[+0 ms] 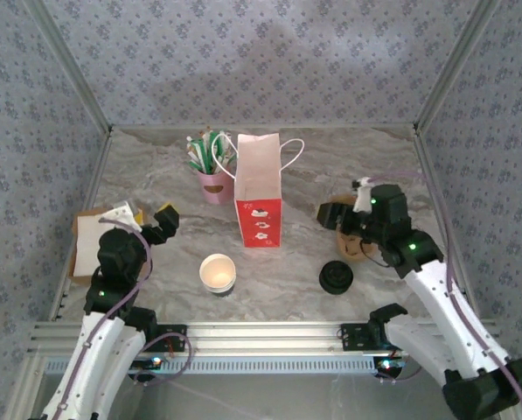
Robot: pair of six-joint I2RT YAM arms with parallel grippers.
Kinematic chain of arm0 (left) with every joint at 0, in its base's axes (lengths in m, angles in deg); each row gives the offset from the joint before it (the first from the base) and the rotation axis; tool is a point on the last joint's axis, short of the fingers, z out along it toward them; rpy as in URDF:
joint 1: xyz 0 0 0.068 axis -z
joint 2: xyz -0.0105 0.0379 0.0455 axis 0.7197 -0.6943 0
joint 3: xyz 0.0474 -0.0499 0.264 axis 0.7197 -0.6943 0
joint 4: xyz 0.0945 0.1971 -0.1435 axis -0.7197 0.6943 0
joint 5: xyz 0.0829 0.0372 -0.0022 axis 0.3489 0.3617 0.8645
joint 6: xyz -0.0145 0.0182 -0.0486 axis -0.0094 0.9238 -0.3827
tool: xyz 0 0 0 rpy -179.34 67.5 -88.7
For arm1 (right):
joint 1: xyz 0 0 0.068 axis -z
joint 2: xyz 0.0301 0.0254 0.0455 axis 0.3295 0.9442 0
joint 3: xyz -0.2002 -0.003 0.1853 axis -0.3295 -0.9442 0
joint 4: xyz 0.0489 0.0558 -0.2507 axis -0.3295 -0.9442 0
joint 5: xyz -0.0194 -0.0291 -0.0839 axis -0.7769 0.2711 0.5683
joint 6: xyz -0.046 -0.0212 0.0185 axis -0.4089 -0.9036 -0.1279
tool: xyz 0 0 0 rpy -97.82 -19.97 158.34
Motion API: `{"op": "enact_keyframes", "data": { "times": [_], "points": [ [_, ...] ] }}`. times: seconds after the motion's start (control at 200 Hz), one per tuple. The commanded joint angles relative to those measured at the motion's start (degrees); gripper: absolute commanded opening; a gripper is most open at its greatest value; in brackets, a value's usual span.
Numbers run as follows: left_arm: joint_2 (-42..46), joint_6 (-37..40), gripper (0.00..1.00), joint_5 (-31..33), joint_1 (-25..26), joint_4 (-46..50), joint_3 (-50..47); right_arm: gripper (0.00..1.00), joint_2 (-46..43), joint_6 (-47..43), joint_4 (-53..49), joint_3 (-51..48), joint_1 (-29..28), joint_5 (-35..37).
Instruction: Pack the takeout coffee
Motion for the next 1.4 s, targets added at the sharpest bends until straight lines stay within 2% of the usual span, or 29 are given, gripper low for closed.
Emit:
{"op": "enact_keyframes", "data": {
  "times": [0.0,0.125,0.275,0.535,0.66,0.914,1.074,1.394],
  "points": [
    [1.56,-5.57,1.00,2.59,-0.02,-2.16,-3.57,0.66,2.12,0.50,-6.59,4.27,-9.32,9.39],
    [-0.44,-6.35,1.00,3.12,-0.11,-2.99,-3.82,0.64,6.94,0.03,-9.75,8.45,-20.53,15.33],
    [-5.45,-7.10,0.99,0.91,-0.11,-4.16,-2.67,0.61,15.29,0.31,-11.96,14.69,-32.63,20.26],
    [-16.00,-7.85,1.00,-4.33,-0.20,-7.28,-0.62,0.55,32.71,0.59,-18.54,31.58,-44.14,23.04],
    [-19.45,-7.64,1.00,-7.97,-0.15,-8.70,0.45,0.52,40.31,0.56,-23.39,38.37,-46.95,25.38],
    [-24.16,-7.88,0.99,-11.57,-0.24,-9.36,2.21,0.41,52.15,1.04,-29.40,48.16,-48.27,23.58],
    [-24.35,-7.77,0.99,-12.18,-0.28,-9.23,2.49,0.36,55.68,1.41,-32.05,50.67,-48.27,23.31],
    [-23.78,-7.78,0.99,-12.35,-0.24,-8.92,2.57,0.34,58.25,2.64,-33.84,51.46,-48.27,22.42]
  ]
}}
